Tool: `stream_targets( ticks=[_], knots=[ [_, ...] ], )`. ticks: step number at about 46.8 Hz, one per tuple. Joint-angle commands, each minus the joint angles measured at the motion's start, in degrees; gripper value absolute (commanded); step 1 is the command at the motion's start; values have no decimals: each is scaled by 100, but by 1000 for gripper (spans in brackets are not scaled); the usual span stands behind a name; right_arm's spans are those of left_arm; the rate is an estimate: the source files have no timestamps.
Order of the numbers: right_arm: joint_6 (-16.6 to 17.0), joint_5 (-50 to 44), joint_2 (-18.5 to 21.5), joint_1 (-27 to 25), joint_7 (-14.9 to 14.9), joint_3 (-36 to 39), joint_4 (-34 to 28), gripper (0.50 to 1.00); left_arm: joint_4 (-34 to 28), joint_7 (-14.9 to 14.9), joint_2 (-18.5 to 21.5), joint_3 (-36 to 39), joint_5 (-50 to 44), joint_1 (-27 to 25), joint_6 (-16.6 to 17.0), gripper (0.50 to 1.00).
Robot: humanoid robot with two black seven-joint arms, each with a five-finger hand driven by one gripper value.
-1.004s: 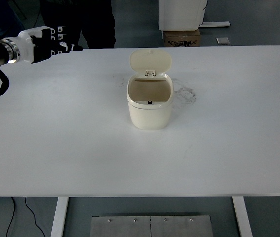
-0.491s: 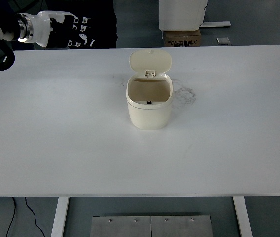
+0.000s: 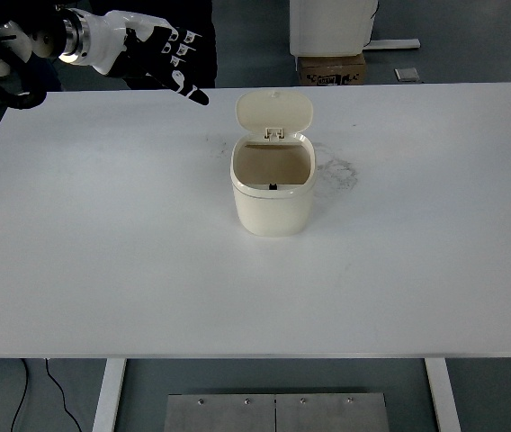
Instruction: Close trash bin
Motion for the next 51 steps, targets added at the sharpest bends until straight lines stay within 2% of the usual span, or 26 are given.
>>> stream_targets(
  ticks=[1, 25, 31, 47, 51],
  knots=[
    [0, 6, 0, 0, 0, 0, 0, 989, 13, -5, -93, -17, 279, -56, -6, 1000],
    [0, -2, 0, 0, 0, 0, 0, 989, 22, -75, -638, -52, 394, -30, -24, 1000],
    [0, -2, 0, 0, 0, 0, 0, 989, 22, -58, -656, -52, 385, -30, -199, 1000],
    [0, -2, 0, 0, 0, 0, 0, 989, -5, -5, -726, -52, 385, 22, -235, 1000],
    [0, -2, 0, 0, 0, 0, 0, 991, -13, -5, -726, -52, 385, 23, -331, 1000]
  ],
)
